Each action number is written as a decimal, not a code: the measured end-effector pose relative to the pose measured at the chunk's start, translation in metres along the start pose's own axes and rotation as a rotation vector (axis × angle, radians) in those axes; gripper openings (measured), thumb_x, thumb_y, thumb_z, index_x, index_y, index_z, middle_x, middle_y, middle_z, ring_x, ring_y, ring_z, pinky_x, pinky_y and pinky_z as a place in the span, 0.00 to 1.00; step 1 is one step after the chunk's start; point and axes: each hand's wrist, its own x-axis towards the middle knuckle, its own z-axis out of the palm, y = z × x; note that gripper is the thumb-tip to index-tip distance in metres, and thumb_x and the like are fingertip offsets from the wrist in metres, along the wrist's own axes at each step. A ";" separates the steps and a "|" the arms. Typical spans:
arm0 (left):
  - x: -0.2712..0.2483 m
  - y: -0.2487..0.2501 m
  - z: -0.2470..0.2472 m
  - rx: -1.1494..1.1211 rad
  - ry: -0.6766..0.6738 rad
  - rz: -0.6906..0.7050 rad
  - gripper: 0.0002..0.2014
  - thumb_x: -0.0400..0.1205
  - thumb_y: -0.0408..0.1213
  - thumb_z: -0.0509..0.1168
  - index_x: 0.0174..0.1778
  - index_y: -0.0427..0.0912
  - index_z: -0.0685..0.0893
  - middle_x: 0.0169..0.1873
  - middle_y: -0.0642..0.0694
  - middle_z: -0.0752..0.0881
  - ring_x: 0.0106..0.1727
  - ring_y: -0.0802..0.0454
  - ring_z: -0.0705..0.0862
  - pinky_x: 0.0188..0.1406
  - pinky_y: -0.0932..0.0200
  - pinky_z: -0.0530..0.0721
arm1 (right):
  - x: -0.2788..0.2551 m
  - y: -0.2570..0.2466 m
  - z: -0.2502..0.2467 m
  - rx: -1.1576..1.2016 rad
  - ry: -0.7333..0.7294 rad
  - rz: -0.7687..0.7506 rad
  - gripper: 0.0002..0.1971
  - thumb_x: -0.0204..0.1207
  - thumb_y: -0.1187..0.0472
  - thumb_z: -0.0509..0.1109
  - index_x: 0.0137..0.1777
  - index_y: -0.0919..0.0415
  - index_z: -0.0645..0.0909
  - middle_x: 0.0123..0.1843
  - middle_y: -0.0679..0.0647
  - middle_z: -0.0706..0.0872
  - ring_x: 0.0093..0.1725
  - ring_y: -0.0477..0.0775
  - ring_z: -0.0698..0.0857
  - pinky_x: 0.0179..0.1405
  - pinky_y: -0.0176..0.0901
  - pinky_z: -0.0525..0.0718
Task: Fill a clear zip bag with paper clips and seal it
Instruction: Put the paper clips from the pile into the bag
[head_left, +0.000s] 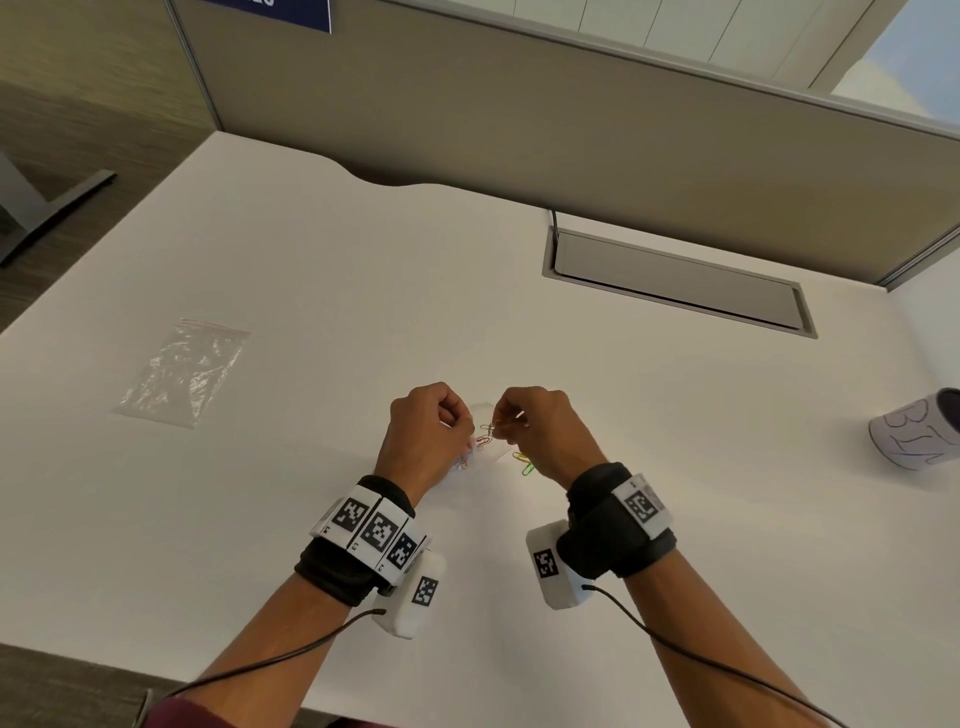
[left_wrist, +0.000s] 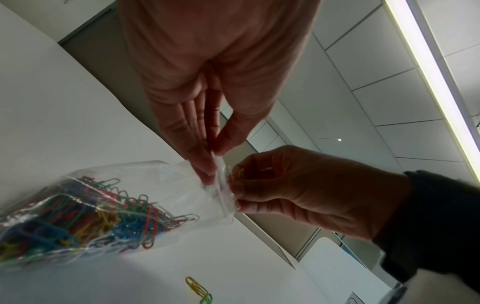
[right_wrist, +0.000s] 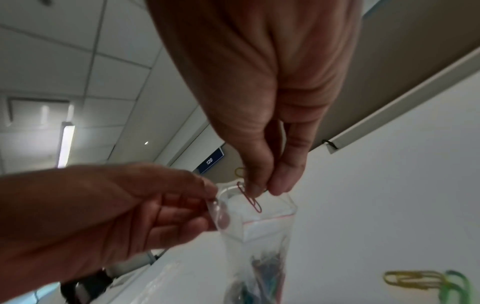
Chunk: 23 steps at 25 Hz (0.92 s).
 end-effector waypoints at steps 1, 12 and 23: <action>0.000 0.000 0.000 0.012 0.003 0.003 0.03 0.80 0.30 0.70 0.40 0.37 0.84 0.31 0.48 0.88 0.32 0.56 0.90 0.35 0.63 0.88 | 0.001 -0.003 0.004 -0.046 0.006 -0.023 0.04 0.73 0.73 0.70 0.45 0.66 0.85 0.40 0.57 0.87 0.32 0.46 0.81 0.31 0.34 0.75; 0.003 -0.005 -0.004 -0.011 0.010 -0.003 0.02 0.78 0.28 0.70 0.40 0.36 0.85 0.33 0.41 0.91 0.33 0.50 0.92 0.41 0.52 0.92 | -0.016 0.037 -0.010 0.099 0.235 0.024 0.12 0.74 0.70 0.68 0.45 0.55 0.89 0.47 0.50 0.92 0.43 0.46 0.89 0.43 0.37 0.86; 0.006 -0.008 -0.003 0.000 0.005 0.009 0.02 0.77 0.29 0.70 0.39 0.36 0.85 0.34 0.40 0.91 0.34 0.49 0.93 0.42 0.45 0.93 | 0.003 0.088 0.028 -0.126 -0.005 0.092 0.08 0.64 0.69 0.79 0.44 0.66 0.87 0.42 0.54 0.78 0.42 0.54 0.78 0.42 0.41 0.75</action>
